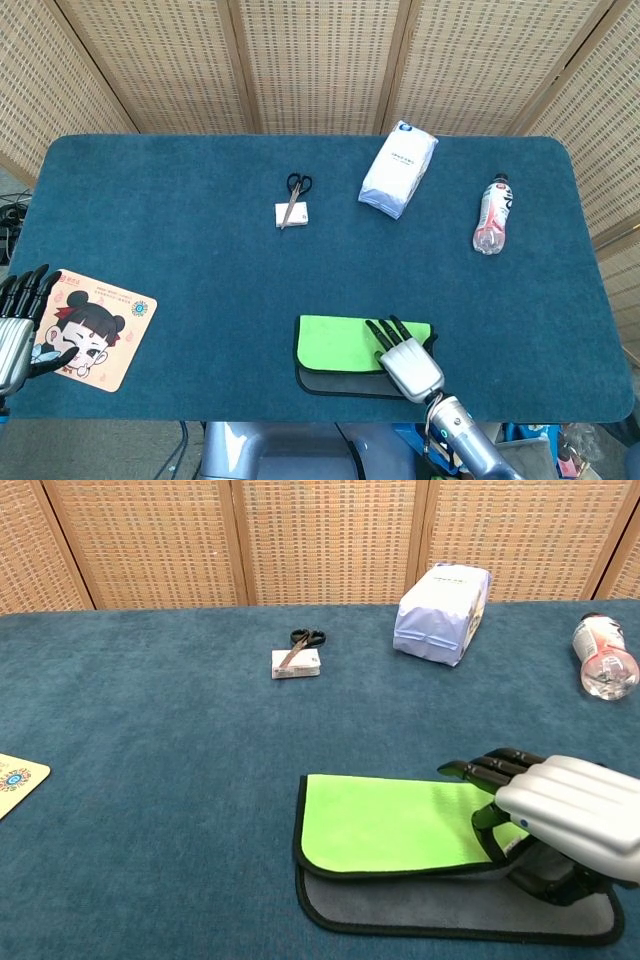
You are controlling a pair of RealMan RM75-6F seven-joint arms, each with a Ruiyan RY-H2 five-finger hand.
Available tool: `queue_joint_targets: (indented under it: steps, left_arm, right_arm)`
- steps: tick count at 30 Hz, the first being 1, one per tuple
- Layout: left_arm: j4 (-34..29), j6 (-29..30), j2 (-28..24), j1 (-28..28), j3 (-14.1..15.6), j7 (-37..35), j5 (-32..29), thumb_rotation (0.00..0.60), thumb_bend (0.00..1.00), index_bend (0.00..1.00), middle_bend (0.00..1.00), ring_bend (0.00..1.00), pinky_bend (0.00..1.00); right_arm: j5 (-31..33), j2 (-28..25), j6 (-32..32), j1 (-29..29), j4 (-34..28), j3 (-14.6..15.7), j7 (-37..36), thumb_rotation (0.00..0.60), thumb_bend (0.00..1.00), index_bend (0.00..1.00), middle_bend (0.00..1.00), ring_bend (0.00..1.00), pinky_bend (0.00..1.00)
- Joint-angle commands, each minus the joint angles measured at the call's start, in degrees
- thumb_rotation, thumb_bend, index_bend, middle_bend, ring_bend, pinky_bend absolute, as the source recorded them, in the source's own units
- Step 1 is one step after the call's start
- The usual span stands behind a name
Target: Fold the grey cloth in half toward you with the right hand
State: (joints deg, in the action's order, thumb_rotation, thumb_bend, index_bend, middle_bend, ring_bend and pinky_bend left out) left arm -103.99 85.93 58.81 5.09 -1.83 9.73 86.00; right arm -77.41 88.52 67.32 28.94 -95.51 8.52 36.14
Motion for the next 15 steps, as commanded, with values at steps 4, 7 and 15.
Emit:
queue_joint_targets:
  steps: [4,7,15]
  left_arm:
    - [-0.04,-0.04,0.02,-0.01,-0.03,0.07,-0.01,0.600,0.15,0.00,0.00,0.00,0.00]
    - [-0.06,0.03,0.03,-0.05,-0.03,0.09,0.06,0.600,0.15,0.00,0.00,0.00,0.00]
    - [-0.08,0.17,-0.03,-0.16,-0.03,-0.02,0.19,0.600,0.15,0.00,0.00,0.00,0.00]
  right_arm:
    - [-2.26,-1.09,-0.06,-1.03,-0.31,1.14,-0.67,0.600,0.55,0.61,0.00,0.00,0.00]
    - [-3.47,-1.44,-0.01,-1.51,-0.55,1.77,-0.58,0.600,0.55,0.61,0.00,0.00,0.00]
    - [-5.16,-1.86,0.03,-2.56,-0.81,2.43,-0.30,0.600,0.55,0.61,0.00,0.00,0.00]
